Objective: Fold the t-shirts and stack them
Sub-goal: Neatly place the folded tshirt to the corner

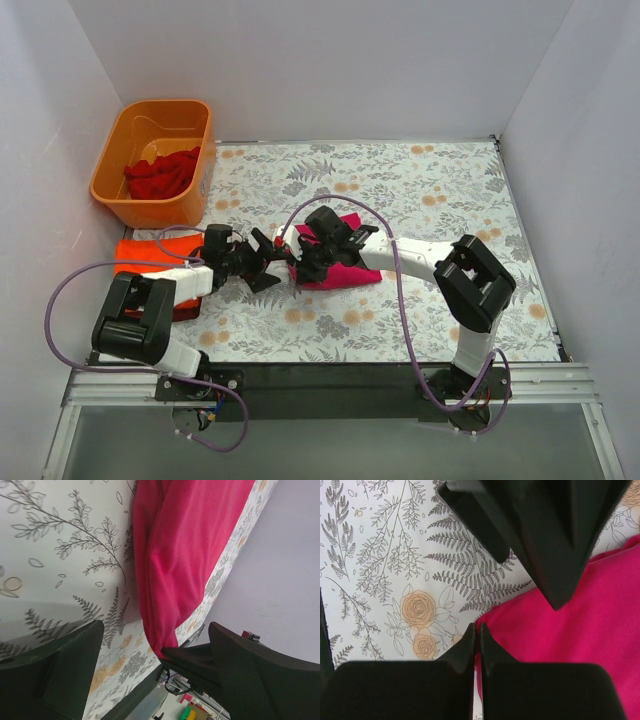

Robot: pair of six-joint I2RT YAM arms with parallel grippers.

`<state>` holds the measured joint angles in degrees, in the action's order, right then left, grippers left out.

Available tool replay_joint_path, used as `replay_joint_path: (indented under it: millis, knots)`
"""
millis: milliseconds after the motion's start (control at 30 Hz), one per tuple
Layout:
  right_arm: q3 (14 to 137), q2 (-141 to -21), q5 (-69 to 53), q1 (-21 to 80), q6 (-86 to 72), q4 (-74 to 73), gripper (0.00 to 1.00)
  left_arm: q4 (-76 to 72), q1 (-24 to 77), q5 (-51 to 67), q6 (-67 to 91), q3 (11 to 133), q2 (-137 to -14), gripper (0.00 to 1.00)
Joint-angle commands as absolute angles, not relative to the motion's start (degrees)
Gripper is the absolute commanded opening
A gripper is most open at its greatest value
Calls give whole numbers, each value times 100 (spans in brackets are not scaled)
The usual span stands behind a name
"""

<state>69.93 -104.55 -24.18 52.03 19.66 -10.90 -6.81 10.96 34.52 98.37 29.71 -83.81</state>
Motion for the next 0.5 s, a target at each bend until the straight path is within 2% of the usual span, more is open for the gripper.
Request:
replay_joint_path:
  millis: [0, 300, 467]
  knots:
    - [7031, -10257, -2724, 5212, 1802, -958, 1, -1344, 1318, 3270, 10318, 2970, -8577, 86]
    - [7110, -10073, -2926, 5229, 1617, -896, 1, -1424, 1564, 3313, 10512, 3357, -9483, 86]
    - [7049, -9984, -2944, 5265, 1687, -879, 1, -1582, 1626, 3892, 10486, 3541, -10019, 75]
